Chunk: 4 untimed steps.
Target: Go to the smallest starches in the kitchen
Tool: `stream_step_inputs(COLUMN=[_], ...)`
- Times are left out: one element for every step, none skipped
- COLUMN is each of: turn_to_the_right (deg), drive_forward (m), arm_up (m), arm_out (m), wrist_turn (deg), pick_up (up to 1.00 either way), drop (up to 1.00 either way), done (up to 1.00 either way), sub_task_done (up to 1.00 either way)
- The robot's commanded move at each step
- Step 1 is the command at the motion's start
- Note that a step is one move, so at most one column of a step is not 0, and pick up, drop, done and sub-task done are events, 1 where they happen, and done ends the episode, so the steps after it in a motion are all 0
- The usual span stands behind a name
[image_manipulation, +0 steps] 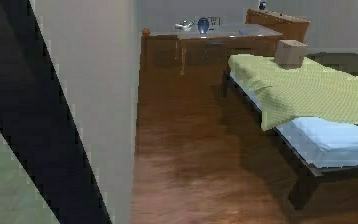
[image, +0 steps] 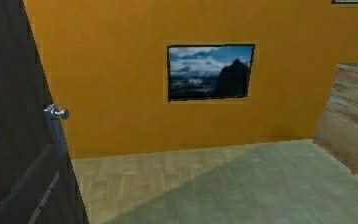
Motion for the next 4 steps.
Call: stream_step_inputs(turn_to_the_right=[-6.0, 0.0, 0.0, -45.0], drive_forward=[0.0, 1.0, 0.35, 0.0], arm_up=[0.0, 0.0, 0.0, 0.0], arm_out=[0.0, 0.0, 0.0, 0.0], wrist_turn=[0.0, 0.0, 0.0, 0.0], pick_up=[0.0, 0.0, 0.0, 0.0], drop=[0.0, 0.0, 0.0, 0.0], done=[0.0, 0.0, 0.0, 0.0], sub_task_done=[0.0, 0.0, 0.0, 0.0])
